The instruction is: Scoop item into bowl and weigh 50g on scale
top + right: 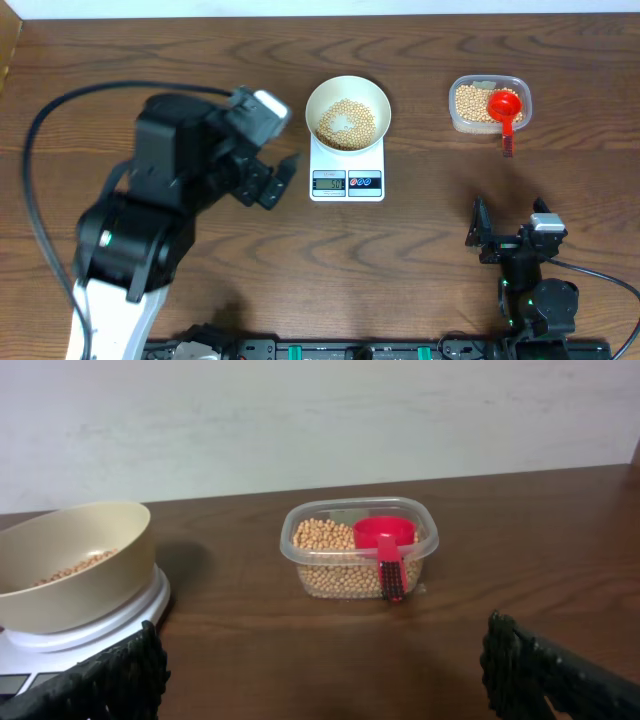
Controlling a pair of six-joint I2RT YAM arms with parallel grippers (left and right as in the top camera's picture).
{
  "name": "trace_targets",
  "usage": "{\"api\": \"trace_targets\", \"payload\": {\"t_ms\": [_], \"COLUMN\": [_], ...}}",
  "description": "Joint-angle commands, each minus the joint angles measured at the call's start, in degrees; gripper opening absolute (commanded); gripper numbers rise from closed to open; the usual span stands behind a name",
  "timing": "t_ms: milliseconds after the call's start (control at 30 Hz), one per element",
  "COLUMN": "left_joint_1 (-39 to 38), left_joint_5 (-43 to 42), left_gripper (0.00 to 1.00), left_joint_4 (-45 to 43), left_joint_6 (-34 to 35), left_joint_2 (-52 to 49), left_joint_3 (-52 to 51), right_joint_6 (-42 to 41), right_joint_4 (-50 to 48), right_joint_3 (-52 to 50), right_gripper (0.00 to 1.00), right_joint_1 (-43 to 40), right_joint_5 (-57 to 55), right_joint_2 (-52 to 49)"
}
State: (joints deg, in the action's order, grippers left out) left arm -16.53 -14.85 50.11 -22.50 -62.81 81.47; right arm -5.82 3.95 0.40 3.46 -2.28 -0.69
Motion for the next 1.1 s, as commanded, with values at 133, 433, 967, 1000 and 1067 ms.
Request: {"api": "trace_targets", "payload": {"t_ms": [133,433,967,1000,1067], "left_joint_1": [9.05,19.15,26.67,26.88,27.15], "left_joint_5": [2.01,1.84,2.08,2.10,2.64], "left_gripper": [0.98,0.98,0.98,0.98,0.98], "left_joint_4": [-17.64,-37.46,-46.42,-46.45,-46.42], "left_joint_6": [0.37,4.85,4.79,4.55,4.15], "left_joint_2": [13.14,26.60,51.87,53.09,55.34], "left_joint_3": [-16.72,-38.16,-66.05,-67.25,-69.48], "right_joint_6": [0.52,0.52,0.52,0.52,0.52], "right_joint_4": [0.24,0.24,0.24,0.24,0.24], "right_joint_3": [-0.09,-0.09,-0.09,-0.09,-0.09], "right_gripper": [0.99,0.99,0.99,0.99,0.99], "right_joint_1": [0.37,0.37,0.37,0.37,0.37], "right_joint_5": [0.28,0.28,0.28,0.28,0.28], "right_joint_2": [0.42,0.42,0.42,0.42,0.42]}}
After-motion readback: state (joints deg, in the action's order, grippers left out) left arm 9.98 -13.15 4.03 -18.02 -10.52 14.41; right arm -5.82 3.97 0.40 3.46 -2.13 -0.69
